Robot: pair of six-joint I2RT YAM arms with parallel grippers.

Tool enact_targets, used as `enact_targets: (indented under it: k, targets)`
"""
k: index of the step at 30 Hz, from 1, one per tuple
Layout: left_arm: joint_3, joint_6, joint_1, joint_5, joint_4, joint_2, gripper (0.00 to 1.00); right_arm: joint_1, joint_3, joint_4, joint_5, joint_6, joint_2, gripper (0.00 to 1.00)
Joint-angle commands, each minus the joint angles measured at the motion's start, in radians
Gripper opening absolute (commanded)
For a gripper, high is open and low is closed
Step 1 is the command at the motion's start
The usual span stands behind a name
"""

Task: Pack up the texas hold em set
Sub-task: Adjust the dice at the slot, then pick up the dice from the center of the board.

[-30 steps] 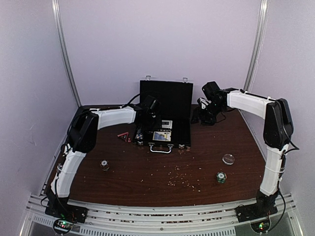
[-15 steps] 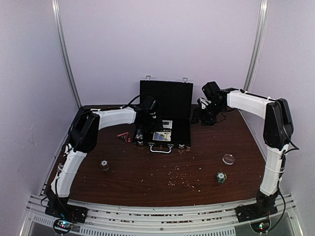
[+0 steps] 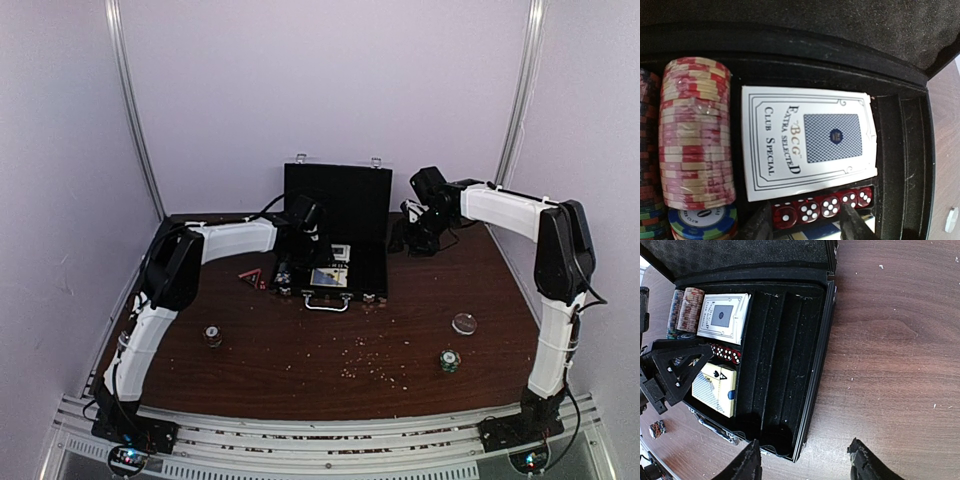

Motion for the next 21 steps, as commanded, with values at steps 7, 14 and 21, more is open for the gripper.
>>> enact_targets:
  k: [7, 14, 21]
  targets:
    - [-0.068, 0.056, 0.006, -0.152, -0.013, -0.131, 0.61, -0.007, 0.022, -0.004, 0.009, -0.011, 0.004, 0.62]
    - [-0.268, 0.157, -0.003, -0.292, 0.058, -0.373, 0.69, -0.007, 0.022, -0.002, 0.007, -0.011, 0.006, 0.63]
    - [-0.507, 0.172, 0.040, -0.293, 0.049, -0.573, 0.73, -0.007, 0.025, -0.008, 0.016, -0.006, 0.012, 0.63]
